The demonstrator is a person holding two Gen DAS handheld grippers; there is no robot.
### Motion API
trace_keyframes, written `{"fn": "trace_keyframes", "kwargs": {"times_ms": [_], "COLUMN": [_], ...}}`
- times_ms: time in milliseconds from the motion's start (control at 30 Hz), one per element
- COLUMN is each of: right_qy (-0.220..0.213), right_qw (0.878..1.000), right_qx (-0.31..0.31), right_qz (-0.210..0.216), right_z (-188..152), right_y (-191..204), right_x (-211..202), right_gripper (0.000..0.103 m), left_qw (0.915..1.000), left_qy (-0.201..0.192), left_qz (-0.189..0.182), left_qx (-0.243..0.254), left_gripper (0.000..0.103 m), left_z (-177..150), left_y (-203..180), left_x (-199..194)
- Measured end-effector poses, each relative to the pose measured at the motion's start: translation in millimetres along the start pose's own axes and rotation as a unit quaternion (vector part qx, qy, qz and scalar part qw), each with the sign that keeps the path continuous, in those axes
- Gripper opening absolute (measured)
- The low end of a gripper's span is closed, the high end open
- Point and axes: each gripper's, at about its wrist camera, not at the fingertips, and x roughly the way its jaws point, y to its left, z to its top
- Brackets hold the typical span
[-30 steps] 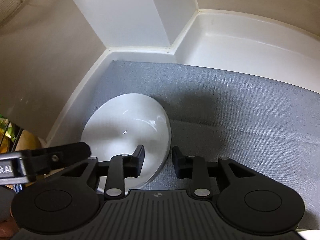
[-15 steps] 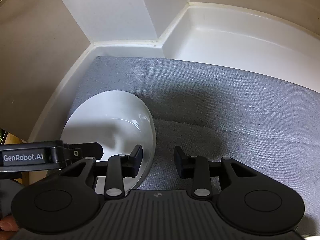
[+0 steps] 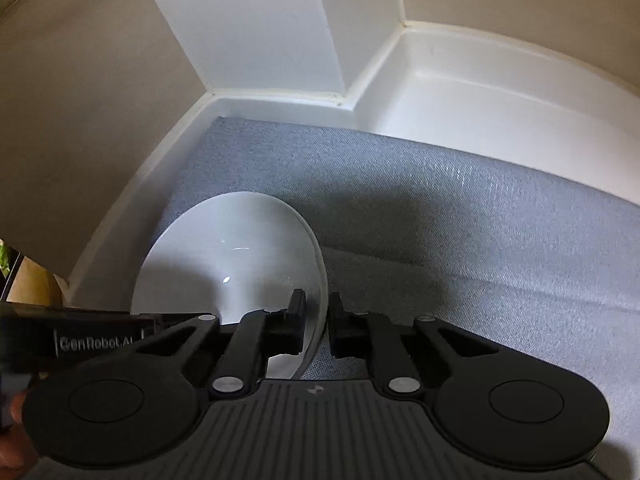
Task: Organize plates and bowls
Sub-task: 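Close both tools on the rim of the blue-patterned bowl, then lift and carry the blue-patterned bowl over the turquoise bowl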
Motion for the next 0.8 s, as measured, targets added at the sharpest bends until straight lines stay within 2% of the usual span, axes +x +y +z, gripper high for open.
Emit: {"fn": "trace_keyframes", "kwargs": {"times_ms": [433, 800], "right_qy": [-0.021, -0.044], "right_qw": [1.000, 0.999], "right_qx": [-0.007, -0.017], "right_qz": [0.005, 0.007], "right_z": [-2.8, -16.8], "right_y": [6.2, 21.0], "right_x": [-28.2, -67.4], "right_gripper": [0.012, 0.012], "left_qw": [0.9997, 0.9984], "left_qy": [-0.019, -0.046], "left_qz": [-0.002, -0.003], "left_qx": [0.017, 0.033], "left_gripper": [0.012, 0.013], "left_z": [-6.1, -36.0], "left_y": [-11.3, -18.8], "left_x": [-25.4, -64.3]}}
